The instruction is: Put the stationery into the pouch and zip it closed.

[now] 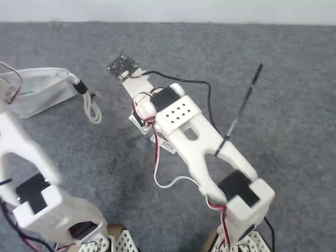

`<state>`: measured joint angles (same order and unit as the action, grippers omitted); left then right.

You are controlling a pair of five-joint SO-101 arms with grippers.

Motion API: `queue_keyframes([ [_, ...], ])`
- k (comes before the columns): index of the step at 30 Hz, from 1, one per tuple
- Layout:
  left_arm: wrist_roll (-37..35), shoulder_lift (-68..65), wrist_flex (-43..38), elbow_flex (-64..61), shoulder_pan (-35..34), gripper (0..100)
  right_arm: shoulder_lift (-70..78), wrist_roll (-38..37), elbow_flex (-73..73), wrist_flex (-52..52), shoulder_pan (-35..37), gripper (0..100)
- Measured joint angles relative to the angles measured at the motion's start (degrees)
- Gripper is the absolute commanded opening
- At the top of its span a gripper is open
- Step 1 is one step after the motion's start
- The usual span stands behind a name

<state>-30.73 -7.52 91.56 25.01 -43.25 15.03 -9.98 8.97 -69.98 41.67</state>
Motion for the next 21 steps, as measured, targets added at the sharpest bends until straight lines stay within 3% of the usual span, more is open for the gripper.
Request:
queue_keyframes([
  [10,0.0,0.0,0.0,0.0,0.0,1,11.3,-1.8,10.6,-10.3,0.7,15.8],
  [21,0.0,0.0,0.0,0.0,0.0,1,19.5,-1.8,11.6,-11.5,0.7,15.6],
])
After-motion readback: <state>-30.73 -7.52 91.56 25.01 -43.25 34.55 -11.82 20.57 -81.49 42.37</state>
